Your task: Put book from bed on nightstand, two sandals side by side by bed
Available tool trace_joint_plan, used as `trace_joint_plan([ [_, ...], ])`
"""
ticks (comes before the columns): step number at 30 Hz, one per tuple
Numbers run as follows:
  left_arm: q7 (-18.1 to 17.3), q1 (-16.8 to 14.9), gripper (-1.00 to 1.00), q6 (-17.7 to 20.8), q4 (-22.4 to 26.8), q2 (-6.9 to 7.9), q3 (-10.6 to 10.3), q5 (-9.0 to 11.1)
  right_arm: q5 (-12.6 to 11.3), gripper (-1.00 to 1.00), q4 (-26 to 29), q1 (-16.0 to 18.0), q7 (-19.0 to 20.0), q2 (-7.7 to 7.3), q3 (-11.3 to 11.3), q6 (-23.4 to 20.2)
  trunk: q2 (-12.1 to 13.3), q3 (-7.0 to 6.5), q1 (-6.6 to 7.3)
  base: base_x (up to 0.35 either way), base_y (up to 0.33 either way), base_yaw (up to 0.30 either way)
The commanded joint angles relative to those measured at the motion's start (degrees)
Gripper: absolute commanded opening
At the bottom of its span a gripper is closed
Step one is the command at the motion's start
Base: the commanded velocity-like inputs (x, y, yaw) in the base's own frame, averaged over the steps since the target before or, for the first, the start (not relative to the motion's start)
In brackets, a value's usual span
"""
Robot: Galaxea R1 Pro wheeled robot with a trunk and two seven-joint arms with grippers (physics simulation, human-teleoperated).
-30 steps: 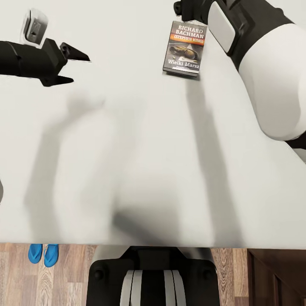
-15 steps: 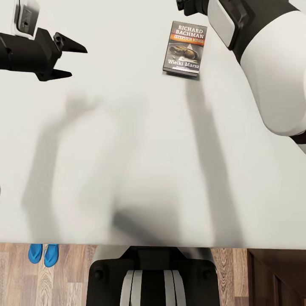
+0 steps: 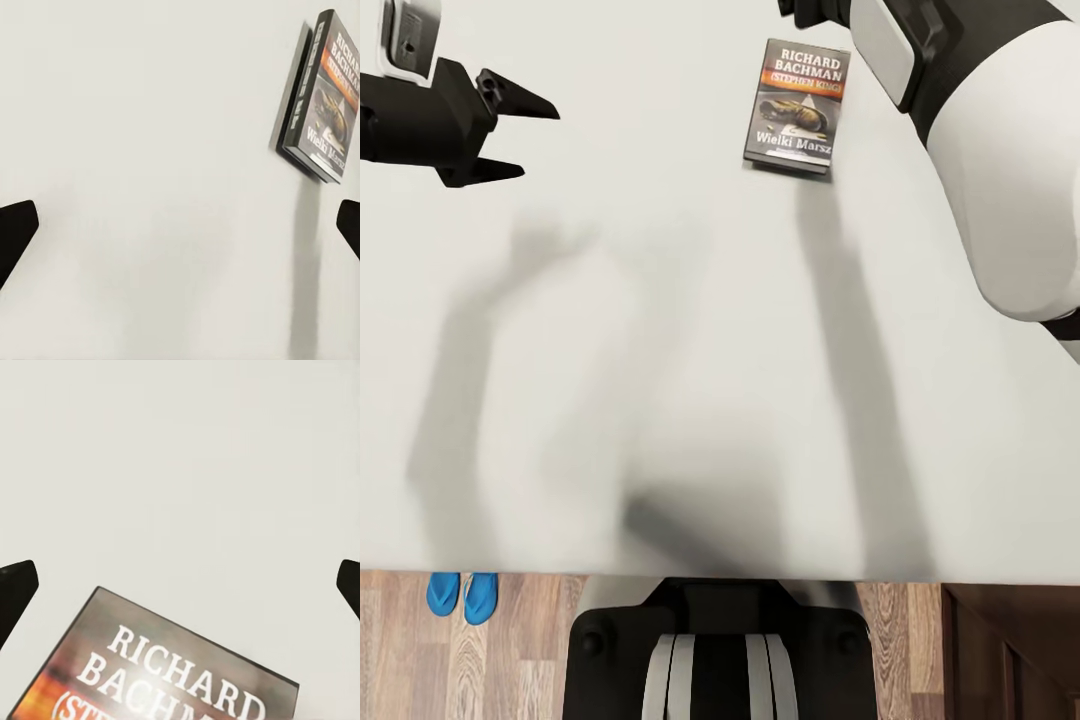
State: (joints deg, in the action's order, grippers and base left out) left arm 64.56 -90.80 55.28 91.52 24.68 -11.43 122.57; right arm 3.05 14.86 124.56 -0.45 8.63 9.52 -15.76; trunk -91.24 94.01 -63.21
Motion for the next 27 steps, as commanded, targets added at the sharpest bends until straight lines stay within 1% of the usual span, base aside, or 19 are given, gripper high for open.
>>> trace_joint_plan([
  [1, 0.6, -0.1, 1.0, 0.1, 0.1, 0.12, 0.0, 0.5, 0.3, 1.0, 0.1, 0.0, 0.0, -0.01, 0.2, -0.4, 0.0, 0.1, 0.0, 0.0, 0.0, 0.0],
  [16, 0.6, -0.1, 1.0, 0.1, 0.2, 0.44, 0.0, 0.6, 0.3, 1.0, 0.3, 0.0, 0.3, -0.08, 0.1, 0.1, 0.0, 1.36, 0.0, 0.0, 0.0, 0.0],
  [27, 0.6, -0.1, 1.0, 0.1, 0.2, 0.44, 0.0, 0.6, 0.1, 1.0, 0.0, 0.0, 0.4, -0.04, -0.2, -0.6, 0.0, 1.6, 0.0, 0.0, 0.0, 0.0],
])
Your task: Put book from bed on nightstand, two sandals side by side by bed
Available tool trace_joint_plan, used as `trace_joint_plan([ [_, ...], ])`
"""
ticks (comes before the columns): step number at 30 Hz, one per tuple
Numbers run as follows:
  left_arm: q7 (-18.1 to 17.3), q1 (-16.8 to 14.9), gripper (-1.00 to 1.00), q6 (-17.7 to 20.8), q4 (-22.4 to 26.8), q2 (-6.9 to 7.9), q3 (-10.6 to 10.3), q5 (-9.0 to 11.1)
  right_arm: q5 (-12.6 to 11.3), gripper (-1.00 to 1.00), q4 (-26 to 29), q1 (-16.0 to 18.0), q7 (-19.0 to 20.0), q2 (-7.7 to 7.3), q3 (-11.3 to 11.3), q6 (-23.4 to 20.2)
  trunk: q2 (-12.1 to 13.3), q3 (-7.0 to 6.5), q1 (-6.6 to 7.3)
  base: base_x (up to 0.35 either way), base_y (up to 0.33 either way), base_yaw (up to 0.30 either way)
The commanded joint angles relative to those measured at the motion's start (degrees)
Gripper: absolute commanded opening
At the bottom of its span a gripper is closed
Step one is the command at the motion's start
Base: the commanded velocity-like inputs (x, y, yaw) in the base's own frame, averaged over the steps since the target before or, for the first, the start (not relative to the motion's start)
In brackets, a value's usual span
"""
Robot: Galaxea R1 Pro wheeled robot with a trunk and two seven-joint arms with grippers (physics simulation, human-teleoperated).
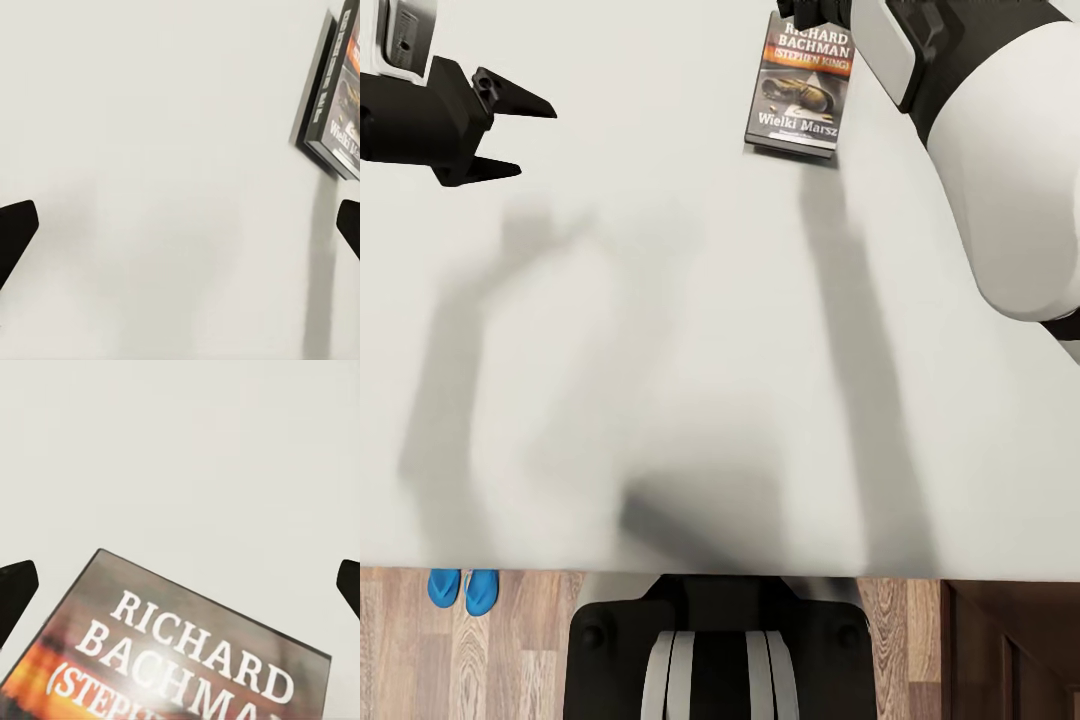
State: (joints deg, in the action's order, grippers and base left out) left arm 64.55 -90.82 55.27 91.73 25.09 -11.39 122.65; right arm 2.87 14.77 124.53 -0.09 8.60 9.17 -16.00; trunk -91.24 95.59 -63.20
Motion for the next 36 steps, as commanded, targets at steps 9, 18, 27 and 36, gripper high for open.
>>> trace_joint_plan([
  [9, 0.6, -0.1, 1.0, 0.1, 0.1, 0.04, 0.1, 0.5, 0.2, 1.0, -0.2, 0.0, 0.0, 0.01, -0.1, -0.6, 0.0, 0.04, 0.0, 0.0, 0.0, 0.0],
  [18, 0.5, 0.0, 1.0, 0.1, 0.3, 0.04, 1.2, 0.5, 0.1, 1.0, -0.6, 0.2, 0.0, 0.02, -0.4, -1.0, 0.0, 0.04, 0.0, 0.0, 0.0, 0.0],
  [27, 0.5, 0.0, 1.0, 0.2, 0.4, 0.04, 1.6, 0.5, 0.0, 1.0, -0.8, 0.2, 0.0, 0.02, -0.5, -3.1, 0.0, 0.04, 0.0, 0.0, 0.0, 0.0],
  [36, 0.4, 0.1, 1.0, 0.2, 0.4, 0.04, 1.6, 0.5, 0.0, 1.0, -0.8, 0.1, 0.0, -0.05, -0.5, -3.9, 0.0, 0.04, 0.0, -0.104, 0.0, 0.0],
])
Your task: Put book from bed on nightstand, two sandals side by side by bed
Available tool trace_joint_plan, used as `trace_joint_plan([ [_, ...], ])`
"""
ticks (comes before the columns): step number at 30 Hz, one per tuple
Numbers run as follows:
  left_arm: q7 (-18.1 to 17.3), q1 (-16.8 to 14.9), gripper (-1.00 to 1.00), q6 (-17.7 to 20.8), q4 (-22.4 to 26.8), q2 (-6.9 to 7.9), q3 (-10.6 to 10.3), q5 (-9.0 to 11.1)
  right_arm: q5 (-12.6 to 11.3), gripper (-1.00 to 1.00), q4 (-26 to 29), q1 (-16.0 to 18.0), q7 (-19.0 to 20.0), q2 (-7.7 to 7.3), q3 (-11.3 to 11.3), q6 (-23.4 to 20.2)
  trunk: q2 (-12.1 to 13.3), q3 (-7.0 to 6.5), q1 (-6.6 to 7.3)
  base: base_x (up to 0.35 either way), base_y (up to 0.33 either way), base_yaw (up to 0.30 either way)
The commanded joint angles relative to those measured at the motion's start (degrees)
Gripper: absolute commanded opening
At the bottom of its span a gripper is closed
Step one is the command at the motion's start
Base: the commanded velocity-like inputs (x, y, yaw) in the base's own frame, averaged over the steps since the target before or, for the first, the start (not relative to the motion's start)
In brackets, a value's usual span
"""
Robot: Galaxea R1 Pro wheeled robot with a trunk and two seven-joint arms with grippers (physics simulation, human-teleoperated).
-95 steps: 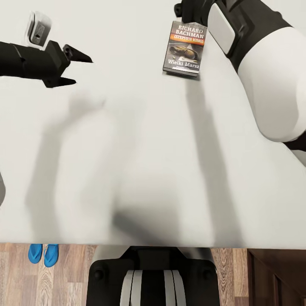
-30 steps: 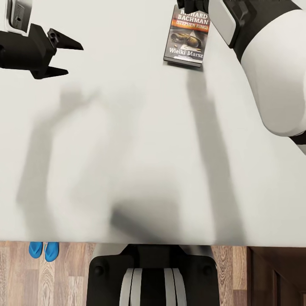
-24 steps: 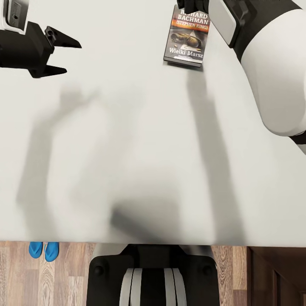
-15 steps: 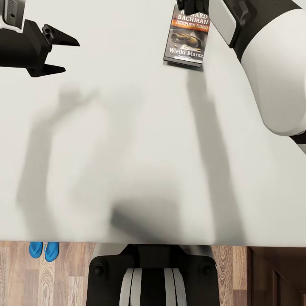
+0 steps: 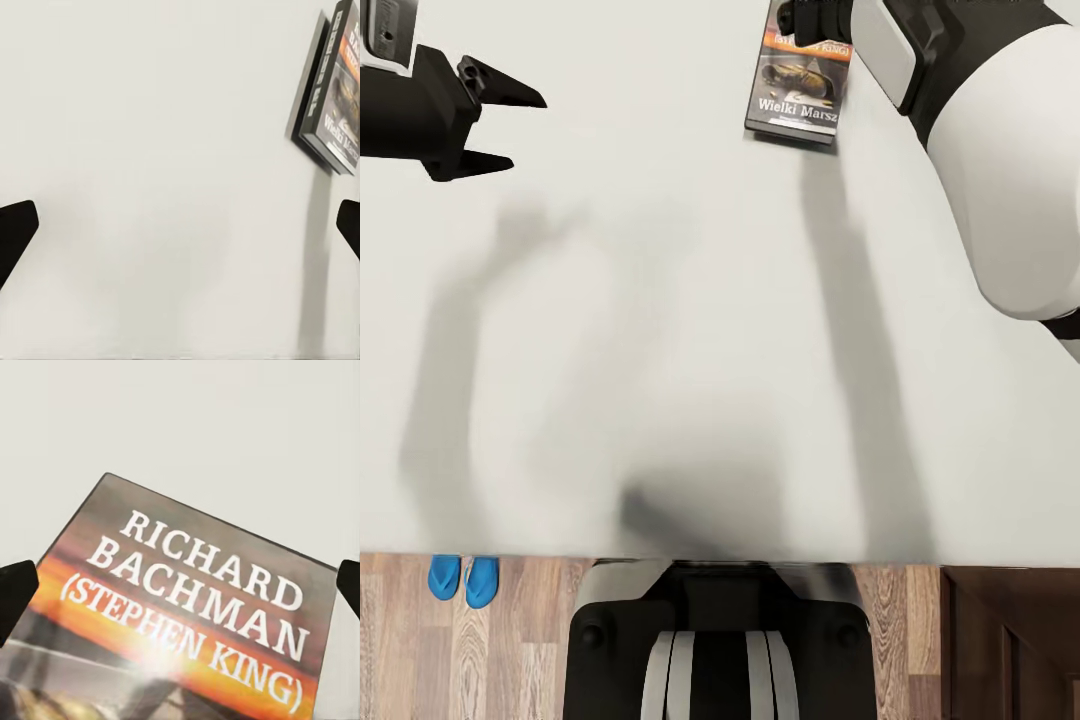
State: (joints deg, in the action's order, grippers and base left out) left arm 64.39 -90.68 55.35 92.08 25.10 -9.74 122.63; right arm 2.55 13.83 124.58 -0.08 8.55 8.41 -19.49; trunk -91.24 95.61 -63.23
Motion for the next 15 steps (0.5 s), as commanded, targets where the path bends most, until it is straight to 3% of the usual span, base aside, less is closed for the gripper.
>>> trace_joint_plan([
  [1, 0.6, 0.0, 1.0, 0.1, 0.0, 0.03, 0.0, 0.5, 0.3, 1.0, 0.1, 0.0, 0.0, -0.01, 0.2, -0.4, 0.0, 0.02, 0.02, -0.247, 0.0, 0.0],
  [8, 0.6, 0.0, 1.0, 0.1, 0.0, 0.03, 0.0, 0.5, 0.2, 1.0, 0.1, 0.0, 0.0, 0.0, 0.2, -0.6, 0.0, 0.02, 0.02, -0.254, 0.0, 0.0],
  [15, 0.5, 0.0, 1.0, 0.1, 0.0, 0.03, 0.0, 0.5, 0.2, 1.0, 0.0, 0.1, 0.0, 0.05, 0.2, -0.6, 0.0, 0.02, 0.02, -0.089, 0.0, 0.0],
])
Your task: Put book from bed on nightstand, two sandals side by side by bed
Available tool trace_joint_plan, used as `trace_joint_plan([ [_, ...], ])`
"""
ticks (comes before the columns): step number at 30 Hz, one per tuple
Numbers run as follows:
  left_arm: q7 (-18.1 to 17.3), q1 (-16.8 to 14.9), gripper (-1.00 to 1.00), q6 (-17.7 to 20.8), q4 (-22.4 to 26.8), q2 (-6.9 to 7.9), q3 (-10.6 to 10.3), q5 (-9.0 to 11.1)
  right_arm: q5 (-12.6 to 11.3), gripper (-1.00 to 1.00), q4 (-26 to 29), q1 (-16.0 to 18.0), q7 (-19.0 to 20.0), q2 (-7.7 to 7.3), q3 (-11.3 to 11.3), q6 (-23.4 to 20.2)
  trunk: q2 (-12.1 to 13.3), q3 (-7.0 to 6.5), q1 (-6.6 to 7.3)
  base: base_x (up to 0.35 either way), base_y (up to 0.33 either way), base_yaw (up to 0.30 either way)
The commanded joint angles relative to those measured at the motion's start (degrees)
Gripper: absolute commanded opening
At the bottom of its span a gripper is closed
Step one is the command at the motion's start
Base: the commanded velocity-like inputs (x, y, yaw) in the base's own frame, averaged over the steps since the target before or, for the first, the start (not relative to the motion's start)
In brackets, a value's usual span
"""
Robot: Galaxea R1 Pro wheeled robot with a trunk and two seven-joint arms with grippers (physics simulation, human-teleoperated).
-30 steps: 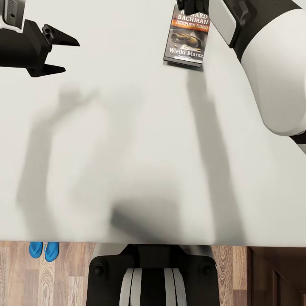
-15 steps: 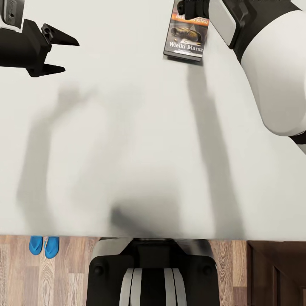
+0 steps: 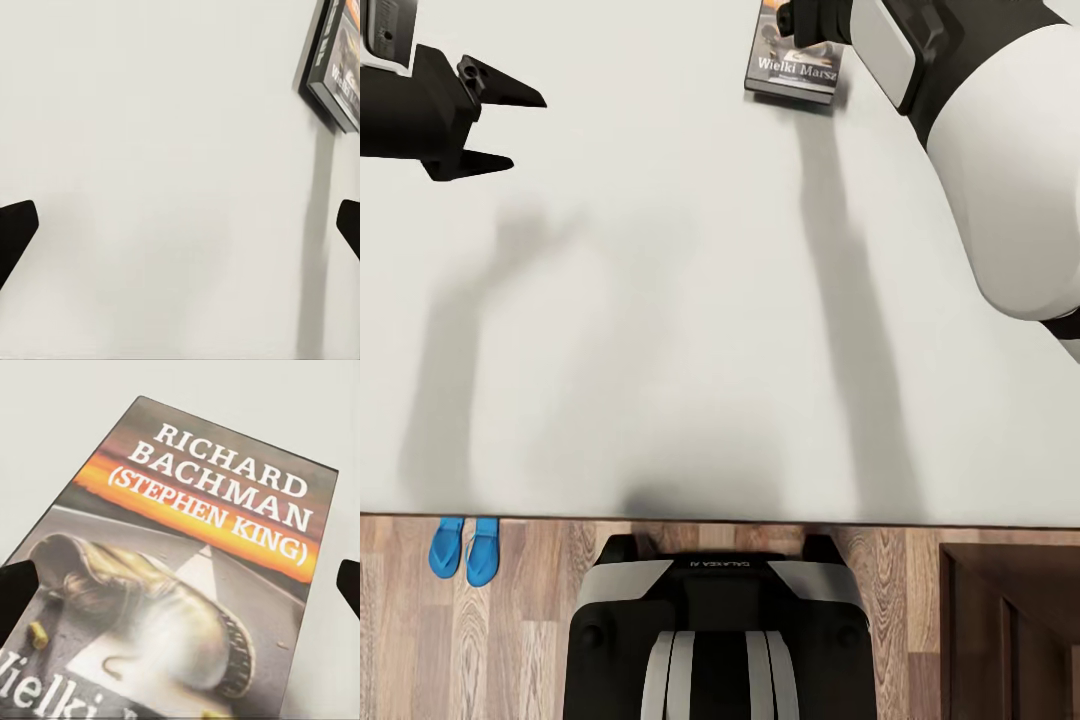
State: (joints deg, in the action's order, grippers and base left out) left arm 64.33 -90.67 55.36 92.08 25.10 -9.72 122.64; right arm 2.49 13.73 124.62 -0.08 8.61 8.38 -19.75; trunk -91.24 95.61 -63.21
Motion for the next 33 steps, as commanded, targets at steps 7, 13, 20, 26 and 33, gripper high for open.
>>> trace_joint_plan([
  [7, 0.5, -0.1, 1.0, 0.1, 0.0, 0.03, 0.0, 0.5, 0.3, 1.0, 0.1, 0.1, 0.0, -0.03, 0.3, -0.4, 0.0, 0.02, 0.0, -0.023, 0.0, 0.0],
  [13, 0.5, -0.1, 1.0, 0.1, 0.0, 0.03, 0.0, 0.6, 0.3, 1.0, 0.3, 0.3, 0.1, -0.02, 0.5, -0.4, 0.0, 0.02, 0.0, 0.077, 0.026, 0.0],
  [20, 0.5, -0.1, 1.0, 0.1, 0.0, 0.03, 0.0, 0.6, 0.3, 1.0, 0.8, 1.1, 0.3, -0.05, 0.6, -0.7, 0.0, 0.02, 0.0, 0.192, 0.027, 0.0],
  [26, 0.5, -0.1, 1.0, 0.1, 0.0, 0.03, 0.0, 0.6, 0.2, 1.0, 0.9, 1.3, 0.4, -0.13, 0.6, -1.5, 0.0, 0.02, 0.0, 0.053, 0.006, 0.0],
  [33, 0.5, -0.1, 1.0, 0.1, 0.0, 0.03, 0.0, 0.6, 0.2, 1.0, 0.9, 1.2, 0.3, -0.16, 0.6, -1.9, 0.0, 0.02, 0.0, 0.015, 0.002, 0.0],
])
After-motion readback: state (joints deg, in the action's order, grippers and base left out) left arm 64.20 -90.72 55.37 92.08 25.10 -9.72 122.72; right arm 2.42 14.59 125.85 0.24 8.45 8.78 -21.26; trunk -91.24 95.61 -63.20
